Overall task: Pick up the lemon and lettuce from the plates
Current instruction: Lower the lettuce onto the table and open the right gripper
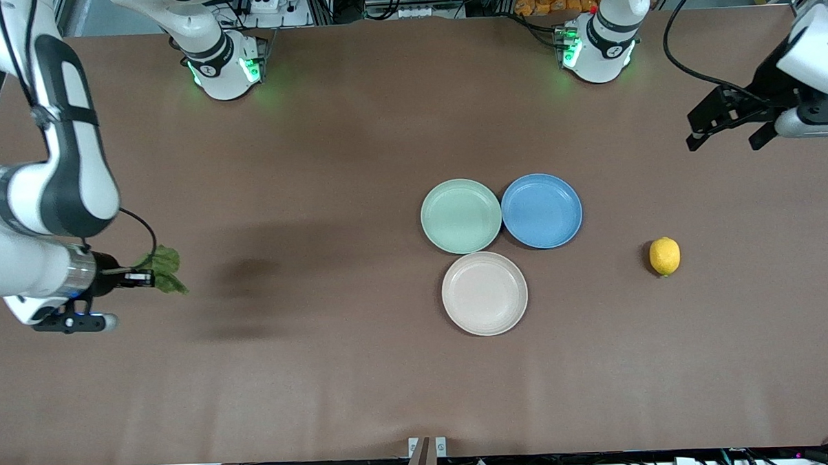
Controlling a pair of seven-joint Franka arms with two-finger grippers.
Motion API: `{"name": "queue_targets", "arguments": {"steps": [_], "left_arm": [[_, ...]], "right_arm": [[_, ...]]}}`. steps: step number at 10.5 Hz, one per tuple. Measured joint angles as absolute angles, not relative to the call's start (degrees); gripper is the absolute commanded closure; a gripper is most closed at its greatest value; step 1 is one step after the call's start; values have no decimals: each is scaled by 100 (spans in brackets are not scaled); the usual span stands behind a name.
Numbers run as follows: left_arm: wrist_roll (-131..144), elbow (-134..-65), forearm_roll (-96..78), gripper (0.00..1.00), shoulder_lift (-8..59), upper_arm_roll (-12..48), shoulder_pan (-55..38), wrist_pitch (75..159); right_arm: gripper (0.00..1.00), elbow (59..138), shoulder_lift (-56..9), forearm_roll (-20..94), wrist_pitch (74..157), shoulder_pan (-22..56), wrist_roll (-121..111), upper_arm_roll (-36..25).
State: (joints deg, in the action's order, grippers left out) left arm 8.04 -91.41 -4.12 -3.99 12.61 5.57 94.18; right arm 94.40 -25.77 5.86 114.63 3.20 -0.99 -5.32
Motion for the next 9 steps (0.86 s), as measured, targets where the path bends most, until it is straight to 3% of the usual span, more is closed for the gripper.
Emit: {"name": "queue_targets", "arguments": {"steps": [3, 4, 5, 7, 9], "left_arm": [[801, -9016, -406, 0, -272, 1299, 548, 9370], [801, -9011, -404, 0, -269, 1324, 538, 9365], [801, -9006, -404, 0, -268, 1339, 532, 9357], [801, -9002, -403, 0, -267, 1343, 530, 9354], [801, -9000, -632, 0, -266, 1319, 557, 9354]], "right_arm": [[100, 10607, -2580, 586, 13129, 390, -98, -463], [62, 10941, -2591, 586, 13669, 455, -71, -456], [1, 11163, -2613, 586, 13991, 520, -3, -452], [0, 11232, -2641, 584, 14095, 580, 63, -451], [0, 10924, -2628, 577, 13642, 574, 62, -464]]}}
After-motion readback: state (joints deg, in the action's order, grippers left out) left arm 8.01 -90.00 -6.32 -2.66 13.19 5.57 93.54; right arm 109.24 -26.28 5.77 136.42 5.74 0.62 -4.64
